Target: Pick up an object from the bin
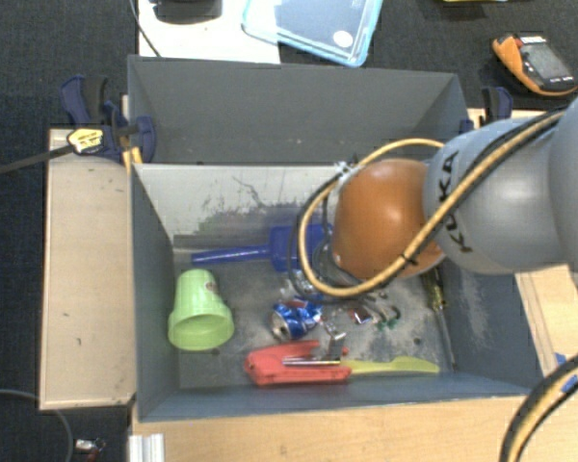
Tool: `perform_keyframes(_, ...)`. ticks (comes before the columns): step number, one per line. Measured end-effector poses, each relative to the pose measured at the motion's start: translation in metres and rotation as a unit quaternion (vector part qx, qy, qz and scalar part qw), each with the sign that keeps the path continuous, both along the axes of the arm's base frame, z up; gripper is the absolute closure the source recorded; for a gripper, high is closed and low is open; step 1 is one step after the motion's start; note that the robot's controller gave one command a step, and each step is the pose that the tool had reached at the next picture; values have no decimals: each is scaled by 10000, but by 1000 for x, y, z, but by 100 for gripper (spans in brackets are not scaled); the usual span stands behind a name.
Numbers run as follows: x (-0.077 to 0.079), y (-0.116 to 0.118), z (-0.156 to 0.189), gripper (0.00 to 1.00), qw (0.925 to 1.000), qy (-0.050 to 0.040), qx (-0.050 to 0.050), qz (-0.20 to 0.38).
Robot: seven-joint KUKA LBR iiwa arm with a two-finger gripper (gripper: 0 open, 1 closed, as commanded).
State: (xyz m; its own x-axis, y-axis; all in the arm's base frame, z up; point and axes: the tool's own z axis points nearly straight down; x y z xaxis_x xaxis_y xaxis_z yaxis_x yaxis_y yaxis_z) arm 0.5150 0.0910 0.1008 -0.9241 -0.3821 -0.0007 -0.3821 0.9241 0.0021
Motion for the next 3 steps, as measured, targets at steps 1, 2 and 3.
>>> perform_keyframes(1, 10, 1, -24, 0, 9904, -11, -4, -1381)
perform_keyframes(2, 20, 12, -26, 100, 10000, -63, 14, 1)
perform_keyframes(3, 20, 12, -26, 100, 10000, -62, 14, -4)
